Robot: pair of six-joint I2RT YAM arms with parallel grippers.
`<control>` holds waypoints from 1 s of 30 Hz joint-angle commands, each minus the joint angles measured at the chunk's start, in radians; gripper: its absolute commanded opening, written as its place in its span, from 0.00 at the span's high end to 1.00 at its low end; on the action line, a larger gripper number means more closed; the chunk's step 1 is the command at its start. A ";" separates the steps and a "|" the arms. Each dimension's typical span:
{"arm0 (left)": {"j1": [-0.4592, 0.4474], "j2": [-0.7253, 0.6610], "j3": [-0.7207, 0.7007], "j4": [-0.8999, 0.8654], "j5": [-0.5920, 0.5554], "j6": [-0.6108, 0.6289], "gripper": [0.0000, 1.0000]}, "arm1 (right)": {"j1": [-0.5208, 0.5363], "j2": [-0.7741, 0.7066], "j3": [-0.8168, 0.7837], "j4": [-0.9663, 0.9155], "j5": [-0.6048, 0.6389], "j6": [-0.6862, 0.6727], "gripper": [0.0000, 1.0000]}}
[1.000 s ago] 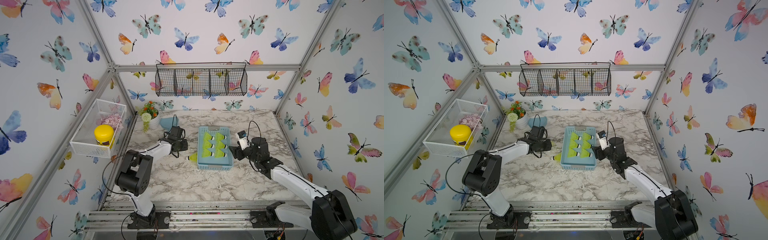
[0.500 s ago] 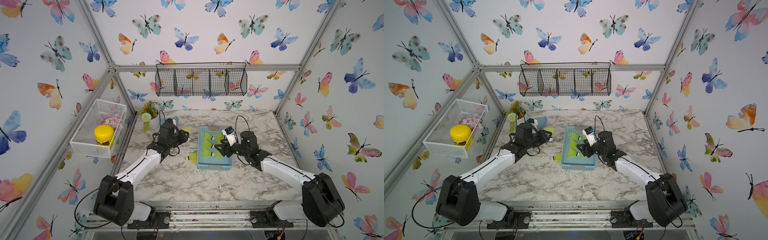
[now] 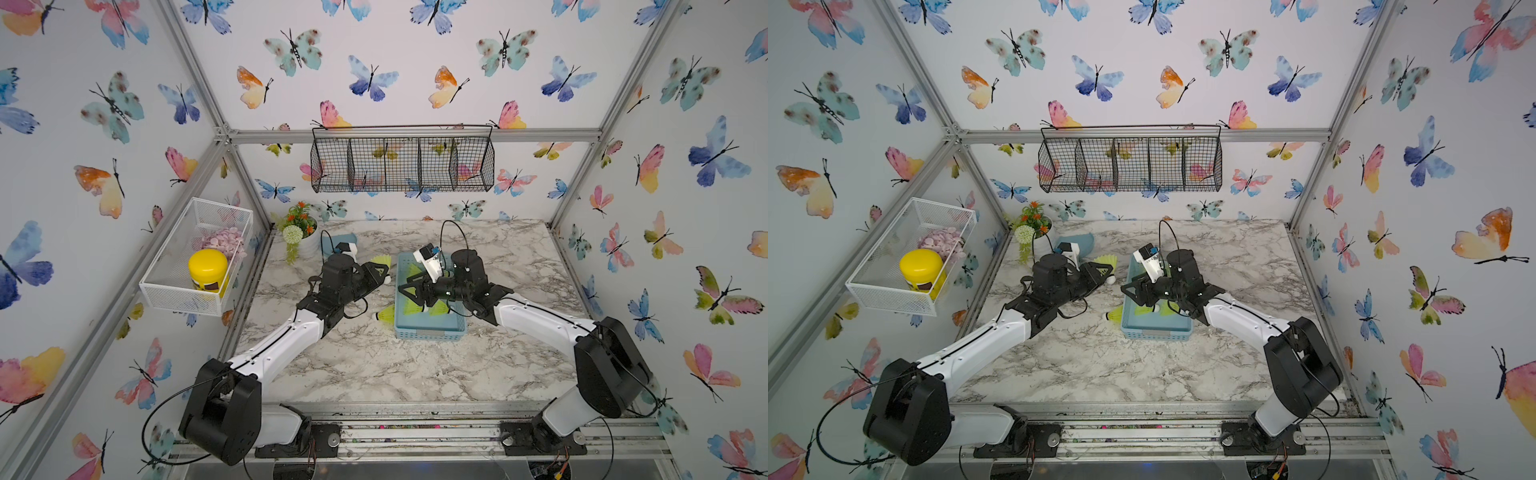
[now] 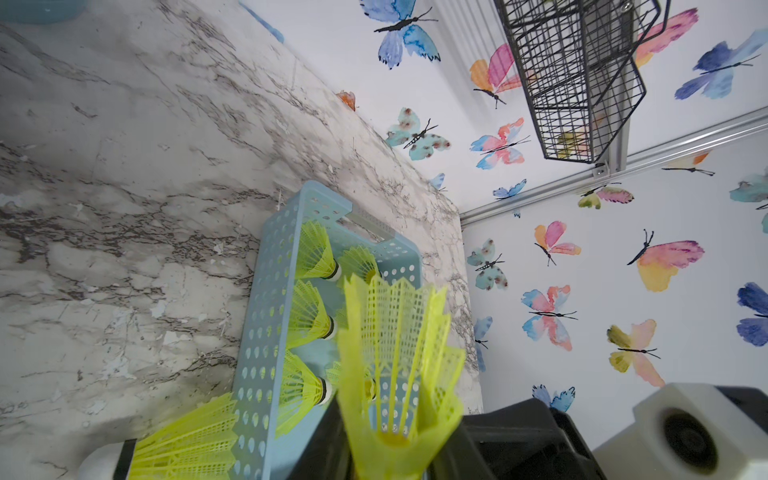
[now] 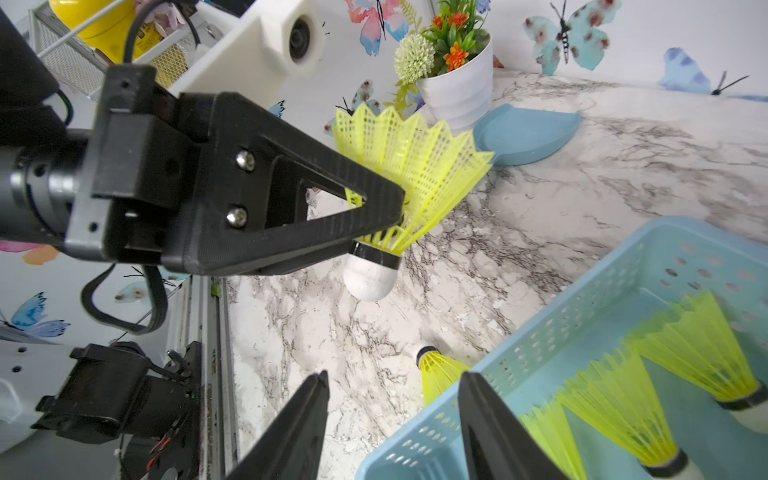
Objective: Put the shuttlecocks into the storage box
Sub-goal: Place the shuttlecock in the storage box.
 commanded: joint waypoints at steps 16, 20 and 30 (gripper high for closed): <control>-0.054 -0.029 -0.007 0.080 0.011 -0.022 0.69 | 0.027 0.113 0.156 0.017 -0.089 0.064 0.47; -0.065 -0.029 -0.014 0.087 0.009 -0.029 0.69 | 0.027 0.115 0.164 0.024 -0.090 0.064 0.51; -0.071 -0.027 -0.023 0.108 0.017 -0.039 0.68 | 0.028 0.118 0.165 0.021 -0.084 0.063 0.61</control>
